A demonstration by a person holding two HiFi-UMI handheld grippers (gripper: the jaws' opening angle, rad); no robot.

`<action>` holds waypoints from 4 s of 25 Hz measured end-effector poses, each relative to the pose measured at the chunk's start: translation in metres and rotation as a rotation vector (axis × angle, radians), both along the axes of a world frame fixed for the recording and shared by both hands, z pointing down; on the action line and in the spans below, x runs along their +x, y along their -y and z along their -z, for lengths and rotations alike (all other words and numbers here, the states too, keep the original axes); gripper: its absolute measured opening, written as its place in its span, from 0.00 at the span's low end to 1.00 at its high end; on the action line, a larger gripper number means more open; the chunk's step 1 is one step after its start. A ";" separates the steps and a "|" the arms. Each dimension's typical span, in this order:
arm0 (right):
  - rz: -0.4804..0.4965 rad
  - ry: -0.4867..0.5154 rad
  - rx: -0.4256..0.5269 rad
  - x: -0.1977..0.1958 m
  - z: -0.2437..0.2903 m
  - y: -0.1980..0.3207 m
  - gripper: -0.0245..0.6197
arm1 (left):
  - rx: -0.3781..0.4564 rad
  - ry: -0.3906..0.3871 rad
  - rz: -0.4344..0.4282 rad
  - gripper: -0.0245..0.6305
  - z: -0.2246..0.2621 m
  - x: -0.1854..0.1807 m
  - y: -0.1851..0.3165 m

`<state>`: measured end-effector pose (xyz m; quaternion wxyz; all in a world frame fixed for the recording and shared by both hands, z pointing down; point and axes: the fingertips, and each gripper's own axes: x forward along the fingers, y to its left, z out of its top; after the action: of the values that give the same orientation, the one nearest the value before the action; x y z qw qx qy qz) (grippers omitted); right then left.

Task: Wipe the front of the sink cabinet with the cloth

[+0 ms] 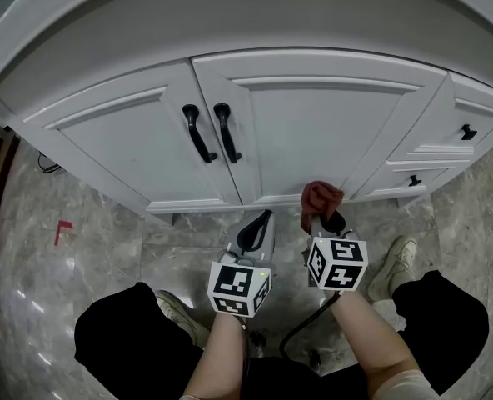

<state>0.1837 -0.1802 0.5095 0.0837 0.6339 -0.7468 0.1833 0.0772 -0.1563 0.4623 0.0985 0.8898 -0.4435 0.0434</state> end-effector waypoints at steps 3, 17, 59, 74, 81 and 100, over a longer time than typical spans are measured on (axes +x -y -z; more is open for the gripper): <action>0.082 -0.009 -0.027 -0.043 -0.018 0.005 0.17 | -0.016 0.005 0.056 0.04 -0.007 -0.031 0.004; 0.239 0.033 -0.104 -0.148 -0.067 0.023 0.16 | -0.054 0.008 0.224 0.04 -0.025 -0.121 0.013; -0.111 0.035 -0.042 0.038 -0.017 -0.015 0.16 | 0.026 0.008 0.013 0.04 0.009 -0.005 -0.011; 0.113 -0.071 0.201 -0.093 0.125 -0.122 0.16 | 0.254 -0.067 0.166 0.04 0.140 -0.123 -0.100; 0.082 -0.055 0.226 -0.112 0.137 -0.145 0.16 | 0.295 -0.020 0.117 0.04 0.149 -0.137 -0.135; 0.043 -0.053 0.208 -0.125 0.136 -0.156 0.16 | 0.297 -0.040 0.064 0.04 0.143 -0.141 -0.150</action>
<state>0.0586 -0.0244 0.3739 0.0412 0.6275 -0.7727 0.0863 -0.0633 -0.0067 0.3190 -0.0240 0.8806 -0.4713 -0.0436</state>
